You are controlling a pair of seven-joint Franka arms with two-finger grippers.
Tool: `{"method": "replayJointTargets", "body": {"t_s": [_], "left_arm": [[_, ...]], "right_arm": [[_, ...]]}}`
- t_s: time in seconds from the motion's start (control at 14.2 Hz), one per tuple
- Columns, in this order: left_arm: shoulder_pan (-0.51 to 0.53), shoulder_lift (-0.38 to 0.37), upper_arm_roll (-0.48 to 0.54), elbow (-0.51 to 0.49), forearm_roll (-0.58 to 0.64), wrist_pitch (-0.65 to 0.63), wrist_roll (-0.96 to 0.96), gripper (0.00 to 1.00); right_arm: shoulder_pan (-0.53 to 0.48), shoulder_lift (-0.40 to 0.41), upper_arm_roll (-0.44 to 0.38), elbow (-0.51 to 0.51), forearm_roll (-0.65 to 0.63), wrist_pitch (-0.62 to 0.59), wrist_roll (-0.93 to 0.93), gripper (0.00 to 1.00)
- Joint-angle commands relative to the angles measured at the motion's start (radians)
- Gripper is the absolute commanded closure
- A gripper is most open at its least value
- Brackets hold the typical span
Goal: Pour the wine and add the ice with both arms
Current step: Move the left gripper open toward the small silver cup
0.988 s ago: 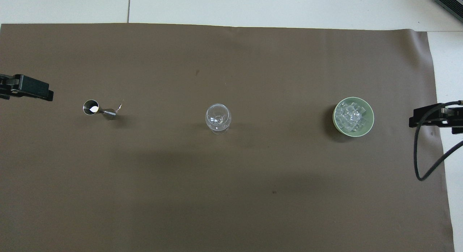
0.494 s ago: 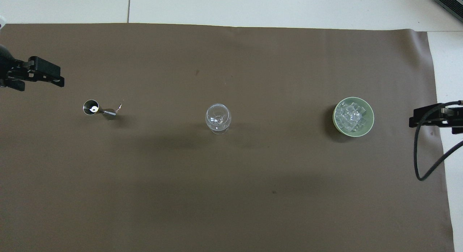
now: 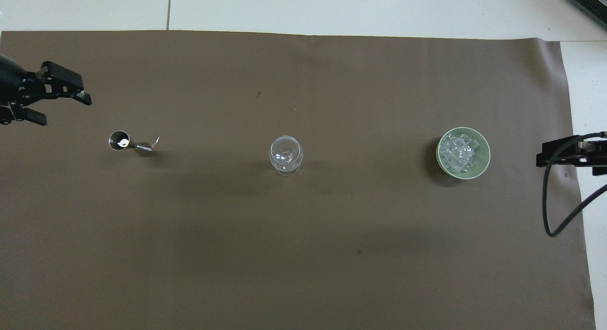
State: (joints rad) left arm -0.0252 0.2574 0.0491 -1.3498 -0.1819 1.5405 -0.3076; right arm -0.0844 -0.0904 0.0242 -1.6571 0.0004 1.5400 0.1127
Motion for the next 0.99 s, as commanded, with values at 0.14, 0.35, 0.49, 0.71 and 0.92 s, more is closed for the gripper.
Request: {"method": "replayJointTargets", "body": {"t_s": [0.14, 0.35, 0.49, 0.71, 0.92], "left_arm": [[0.056, -0.030, -0.002, -0.136, -0.045, 0.076, -0.183, 0.00], [0.053, -0.092, -0.002, -0.270, -0.048, 0.141, -0.238, 0.00], [0.057, -0.109, -0.002, -0.308, -0.056, 0.148, -0.242, 0.00], [0.079, -0.119, -0.002, -0.360, -0.111, 0.174, -0.252, 0.00], [0.096, -0.129, -0.002, -0.483, -0.180, 0.292, -0.252, 0.00]], "right_arm": [[-0.006, -0.012, 0.003, -0.006, 0.004, -0.011, -0.027, 0.00], [-0.006, -0.012, 0.003, -0.006, 0.004, -0.011, -0.027, 0.00], [-0.006, -0.012, 0.003, -0.006, 0.004, -0.011, -0.025, 0.00], [-0.006, -0.012, 0.003, -0.006, 0.004, -0.011, -0.027, 0.00], [-0.006, -0.012, 0.003, -0.006, 0.004, -0.011, -0.027, 0.00]]}}
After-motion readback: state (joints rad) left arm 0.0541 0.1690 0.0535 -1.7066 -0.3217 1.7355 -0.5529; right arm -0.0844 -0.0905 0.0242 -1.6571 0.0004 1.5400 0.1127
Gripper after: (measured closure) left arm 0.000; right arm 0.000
